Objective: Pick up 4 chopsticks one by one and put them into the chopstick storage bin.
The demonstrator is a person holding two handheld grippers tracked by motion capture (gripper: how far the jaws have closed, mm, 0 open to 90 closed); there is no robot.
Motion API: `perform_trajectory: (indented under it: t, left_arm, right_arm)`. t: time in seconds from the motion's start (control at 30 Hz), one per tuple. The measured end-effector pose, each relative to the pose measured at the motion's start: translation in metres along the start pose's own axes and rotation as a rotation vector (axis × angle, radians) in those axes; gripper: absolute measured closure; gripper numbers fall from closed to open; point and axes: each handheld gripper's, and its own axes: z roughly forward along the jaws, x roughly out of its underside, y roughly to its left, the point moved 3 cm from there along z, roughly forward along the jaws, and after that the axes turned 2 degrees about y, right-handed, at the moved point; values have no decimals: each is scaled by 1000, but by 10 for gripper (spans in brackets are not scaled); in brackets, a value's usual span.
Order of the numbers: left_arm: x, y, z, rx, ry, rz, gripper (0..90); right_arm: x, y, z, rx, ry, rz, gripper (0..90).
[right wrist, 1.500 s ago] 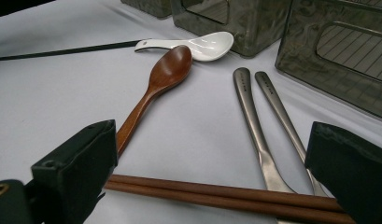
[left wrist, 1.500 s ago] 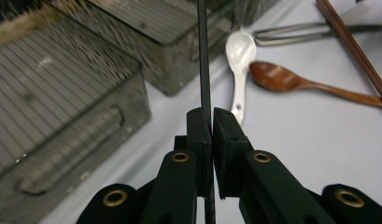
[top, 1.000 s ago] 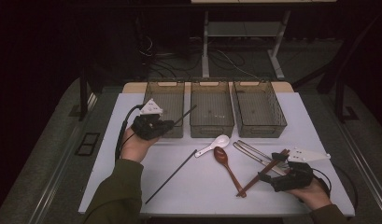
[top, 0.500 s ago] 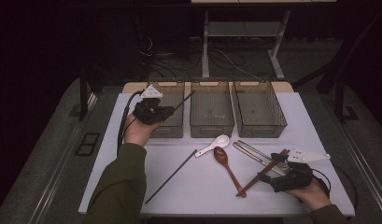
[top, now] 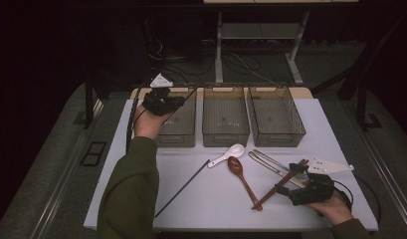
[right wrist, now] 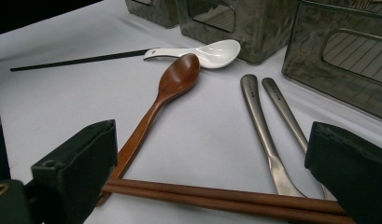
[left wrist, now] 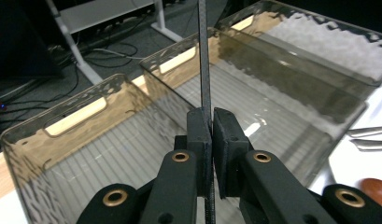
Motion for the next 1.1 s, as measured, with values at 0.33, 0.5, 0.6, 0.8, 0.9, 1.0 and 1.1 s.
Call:
perform_trajectory:
  t: [0.33,0.5,0.6,0.8,0.9,1.0,1.1]
  left_arm:
    - [5,20,22,-44,0,-50,849]
    - [10,28,27,-68,-15,-59,849]
    - [12,33,30,-65,-29,-88,849]
    - [22,42,42,-84,21,-112,849]
    - [28,43,48,-86,48,-129,849]
    - [33,43,54,-114,97,-120,849]
    - [38,45,58,-122,122,-137,849]
  right_arm:
    - [0,0,0,-5,-1,5,28]
    - [0,0,0,-7,0,3,28]
    - [0,1,0,-12,3,-2,28]
    - [0,0,1,-13,2,-3,28]
    - [1,0,0,-12,2,3,28]
    - [1,-1,-1,-11,1,3,28]
    - [1,-1,-1,-10,-1,3,28]
